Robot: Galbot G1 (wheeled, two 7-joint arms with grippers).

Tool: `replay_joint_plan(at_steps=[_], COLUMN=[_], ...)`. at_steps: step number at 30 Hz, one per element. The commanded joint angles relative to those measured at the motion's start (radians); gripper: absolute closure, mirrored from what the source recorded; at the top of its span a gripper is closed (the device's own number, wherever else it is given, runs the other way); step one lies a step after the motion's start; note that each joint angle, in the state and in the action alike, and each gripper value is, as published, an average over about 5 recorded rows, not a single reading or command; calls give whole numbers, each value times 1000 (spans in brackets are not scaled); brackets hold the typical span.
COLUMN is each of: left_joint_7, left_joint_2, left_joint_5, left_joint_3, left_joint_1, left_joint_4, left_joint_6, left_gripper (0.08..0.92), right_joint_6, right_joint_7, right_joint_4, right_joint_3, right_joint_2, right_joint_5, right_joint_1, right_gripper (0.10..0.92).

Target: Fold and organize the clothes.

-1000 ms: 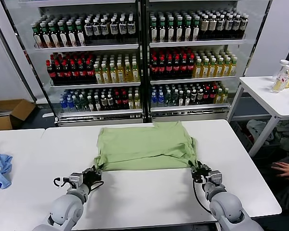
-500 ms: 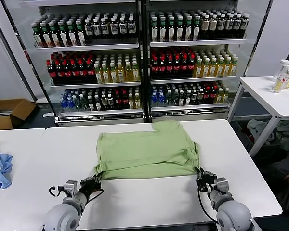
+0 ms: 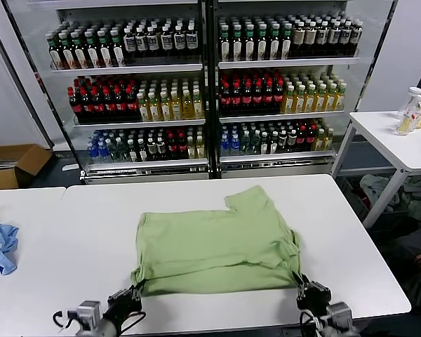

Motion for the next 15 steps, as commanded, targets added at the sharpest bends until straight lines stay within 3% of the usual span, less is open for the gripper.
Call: replay_joint_plan(at_steps=[1,4,8,15], left_joint_7=[-2,-2,-7,-32], left_joint_2=[-6,4,33,114], left_joint_5=[95,100,94,31], left_joint_3=[-64,-78,-96,-68], left_joint_1=[191,195,158,-36], left_joint_4=[-138,-157,-166,-70], left_joint_6=[-1,-3,-22,-82], left_gripper=[899,865,753,554], right_joint_6=[-3,19,38,1], right_joint_7=[2,1,7,35], right_joint_4=[87,112,128,-12], right_joint_3=[61,77,81,-16], right_joint_2=[7,8,1,-20], right_joint_5=[-64,-60,-22,86], right_joint_1=[-134,-116,-27,294], right_gripper=[785,699,586,387])
